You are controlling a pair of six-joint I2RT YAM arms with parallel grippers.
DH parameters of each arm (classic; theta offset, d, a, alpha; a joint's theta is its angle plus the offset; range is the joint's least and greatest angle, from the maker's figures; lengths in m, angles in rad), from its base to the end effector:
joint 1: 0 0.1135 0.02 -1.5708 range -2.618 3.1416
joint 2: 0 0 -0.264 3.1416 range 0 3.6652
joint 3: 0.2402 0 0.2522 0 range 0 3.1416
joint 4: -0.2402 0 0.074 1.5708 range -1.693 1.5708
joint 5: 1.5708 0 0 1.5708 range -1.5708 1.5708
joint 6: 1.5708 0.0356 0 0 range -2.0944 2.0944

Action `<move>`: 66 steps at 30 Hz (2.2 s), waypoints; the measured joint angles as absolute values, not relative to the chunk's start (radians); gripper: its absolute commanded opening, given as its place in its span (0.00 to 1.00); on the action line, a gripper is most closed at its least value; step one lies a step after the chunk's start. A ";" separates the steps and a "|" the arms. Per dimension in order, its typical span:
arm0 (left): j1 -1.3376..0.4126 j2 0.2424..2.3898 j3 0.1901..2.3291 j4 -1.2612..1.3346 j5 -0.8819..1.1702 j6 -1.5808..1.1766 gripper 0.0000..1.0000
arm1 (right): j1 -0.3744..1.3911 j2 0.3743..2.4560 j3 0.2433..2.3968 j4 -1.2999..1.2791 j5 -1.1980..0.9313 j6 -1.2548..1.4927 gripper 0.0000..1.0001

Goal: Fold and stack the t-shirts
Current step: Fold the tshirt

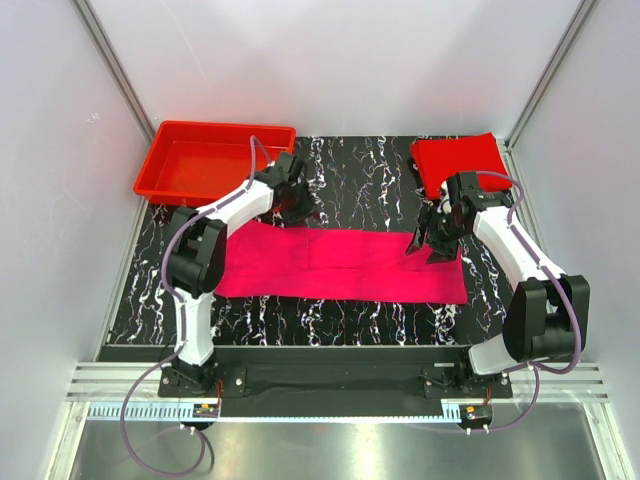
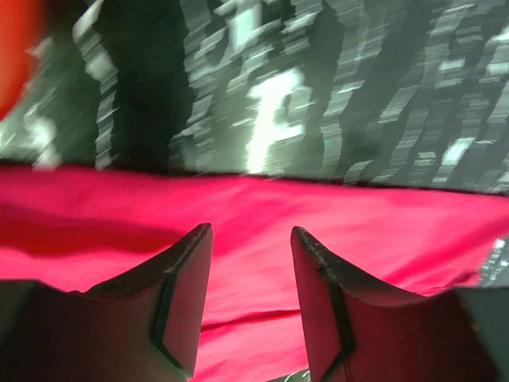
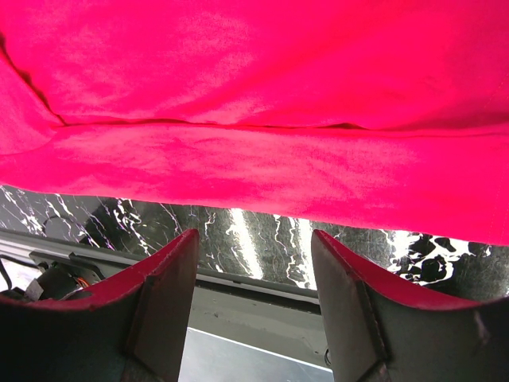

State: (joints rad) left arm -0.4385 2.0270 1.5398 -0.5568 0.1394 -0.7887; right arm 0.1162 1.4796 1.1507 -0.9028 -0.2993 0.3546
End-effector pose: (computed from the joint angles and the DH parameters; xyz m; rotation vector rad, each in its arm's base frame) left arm 0.3924 -0.1895 0.1944 -0.4251 2.6984 -0.5800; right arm 0.2800 0.0432 0.2522 0.2645 2.8237 0.5289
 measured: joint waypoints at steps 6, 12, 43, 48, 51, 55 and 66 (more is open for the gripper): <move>-0.454 1.946 1.581 -0.624 0.077 -0.724 0.56 | 0.116 1.481 1.147 -0.902 -0.299 0.355 0.65; -0.445 1.701 1.389 -0.745 0.019 -0.706 0.61 | 0.118 1.522 1.147 -0.901 -0.297 0.354 0.66; -0.281 1.741 1.137 -0.825 -0.029 -0.974 0.81 | 0.449 1.974 1.570 -0.913 -0.099 0.085 0.80; -0.342 1.869 1.262 -0.875 -0.089 -0.957 0.82 | 0.449 2.030 1.512 -0.861 -0.057 0.088 0.81; -0.397 1.960 1.357 -0.896 -0.086 -0.946 0.82 | 0.445 2.032 1.449 -0.831 -0.039 0.113 0.81; -0.453 2.032 1.462 -0.943 -0.076 -0.938 0.83 | 0.421 1.977 1.367 -0.796 -0.041 0.165 0.82; -0.622 2.329 1.941 -1.123 0.042 -0.870 0.83 | 0.348 1.746 1.056 -0.791 -0.078 0.340 0.82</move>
State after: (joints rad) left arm -0.6224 2.3295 1.9411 -1.1233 0.0422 -0.8700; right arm 0.3485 1.7458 1.0557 -0.7910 -0.0784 0.3401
